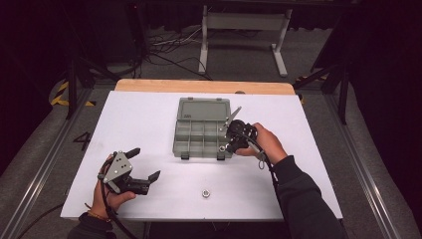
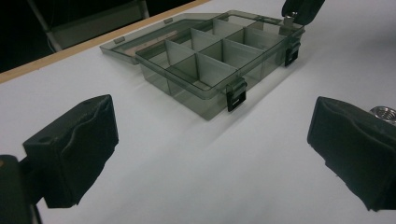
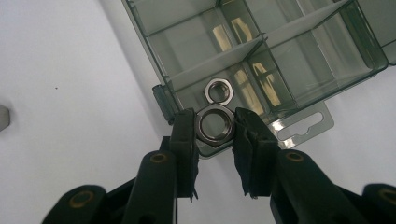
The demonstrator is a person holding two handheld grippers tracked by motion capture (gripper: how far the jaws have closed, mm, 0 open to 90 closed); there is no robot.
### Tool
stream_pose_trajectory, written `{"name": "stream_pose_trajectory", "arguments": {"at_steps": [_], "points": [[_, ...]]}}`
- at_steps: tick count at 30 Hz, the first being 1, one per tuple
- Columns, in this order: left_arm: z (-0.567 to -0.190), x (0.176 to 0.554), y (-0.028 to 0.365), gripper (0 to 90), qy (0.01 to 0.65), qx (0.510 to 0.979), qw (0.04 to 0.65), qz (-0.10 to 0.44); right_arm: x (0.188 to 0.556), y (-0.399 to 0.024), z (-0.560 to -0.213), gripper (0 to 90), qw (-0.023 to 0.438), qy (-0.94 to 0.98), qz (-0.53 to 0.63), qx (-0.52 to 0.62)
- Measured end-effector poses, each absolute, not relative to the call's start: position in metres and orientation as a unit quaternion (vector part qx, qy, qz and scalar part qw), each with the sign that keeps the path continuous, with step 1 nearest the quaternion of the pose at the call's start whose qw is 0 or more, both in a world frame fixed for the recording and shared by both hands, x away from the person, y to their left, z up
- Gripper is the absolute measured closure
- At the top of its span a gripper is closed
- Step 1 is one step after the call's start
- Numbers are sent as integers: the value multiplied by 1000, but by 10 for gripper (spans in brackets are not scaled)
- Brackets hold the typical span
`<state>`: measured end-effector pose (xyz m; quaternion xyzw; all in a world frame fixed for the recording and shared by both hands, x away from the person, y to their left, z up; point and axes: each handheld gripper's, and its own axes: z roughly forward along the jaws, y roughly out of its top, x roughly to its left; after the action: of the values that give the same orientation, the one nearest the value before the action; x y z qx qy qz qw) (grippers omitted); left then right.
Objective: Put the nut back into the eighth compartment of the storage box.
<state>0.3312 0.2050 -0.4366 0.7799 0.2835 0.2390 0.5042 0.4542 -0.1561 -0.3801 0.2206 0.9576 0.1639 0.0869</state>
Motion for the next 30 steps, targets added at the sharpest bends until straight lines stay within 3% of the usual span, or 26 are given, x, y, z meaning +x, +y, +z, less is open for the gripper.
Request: {"name": "stream_pose_trajectory", "arguments": {"at_steps": [10, 18, 30], "points": [[-437, 331, 205, 25, 284, 782, 502, 237, 455, -157, -382, 714, 83, 956, 170, 223], [-437, 331, 205, 25, 283, 781, 504, 237, 451, -158, -378, 663, 92, 952, 184, 226], [-437, 331, 204, 25, 283, 783, 500, 238, 406, -157, -373, 585, 91, 949, 245, 176]]}}
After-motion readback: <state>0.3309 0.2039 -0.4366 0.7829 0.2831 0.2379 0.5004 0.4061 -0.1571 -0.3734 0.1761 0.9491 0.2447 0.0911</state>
